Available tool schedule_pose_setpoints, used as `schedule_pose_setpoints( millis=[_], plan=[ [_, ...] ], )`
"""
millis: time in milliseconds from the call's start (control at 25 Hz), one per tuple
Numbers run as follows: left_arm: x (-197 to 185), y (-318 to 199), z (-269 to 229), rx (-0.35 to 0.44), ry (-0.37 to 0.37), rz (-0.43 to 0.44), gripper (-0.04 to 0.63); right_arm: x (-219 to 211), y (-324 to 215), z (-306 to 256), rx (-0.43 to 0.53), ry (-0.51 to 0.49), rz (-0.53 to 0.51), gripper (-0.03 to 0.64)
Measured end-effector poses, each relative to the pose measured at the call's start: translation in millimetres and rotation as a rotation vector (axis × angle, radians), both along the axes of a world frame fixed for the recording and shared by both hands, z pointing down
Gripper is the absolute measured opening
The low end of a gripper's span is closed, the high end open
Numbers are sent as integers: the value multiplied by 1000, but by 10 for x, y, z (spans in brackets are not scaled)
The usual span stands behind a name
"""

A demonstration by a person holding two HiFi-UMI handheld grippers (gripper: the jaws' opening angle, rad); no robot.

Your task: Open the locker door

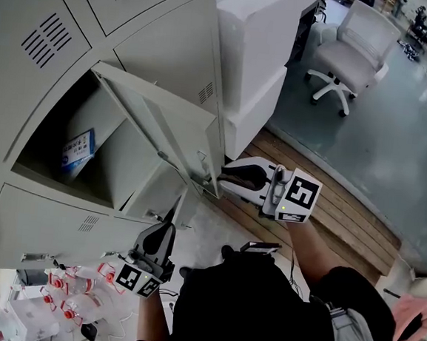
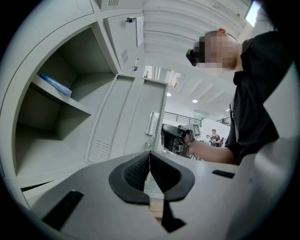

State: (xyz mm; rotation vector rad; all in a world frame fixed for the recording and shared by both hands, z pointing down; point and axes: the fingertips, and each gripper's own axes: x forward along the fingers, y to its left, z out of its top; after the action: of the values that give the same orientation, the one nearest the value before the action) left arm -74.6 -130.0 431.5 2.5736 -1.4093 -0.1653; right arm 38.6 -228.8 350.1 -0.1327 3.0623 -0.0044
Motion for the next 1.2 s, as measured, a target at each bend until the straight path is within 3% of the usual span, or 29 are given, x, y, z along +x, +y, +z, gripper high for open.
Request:
schedule_pose_setpoints(
  millis=[680,1200],
  plan=[
    [45,2,20,-8,4,-4,17,215,-364,9,-29,-23,80,72],
    [66,0,8,-6,-4,-8,17,349,-686,5,-38,-8,212,63]
  ],
)
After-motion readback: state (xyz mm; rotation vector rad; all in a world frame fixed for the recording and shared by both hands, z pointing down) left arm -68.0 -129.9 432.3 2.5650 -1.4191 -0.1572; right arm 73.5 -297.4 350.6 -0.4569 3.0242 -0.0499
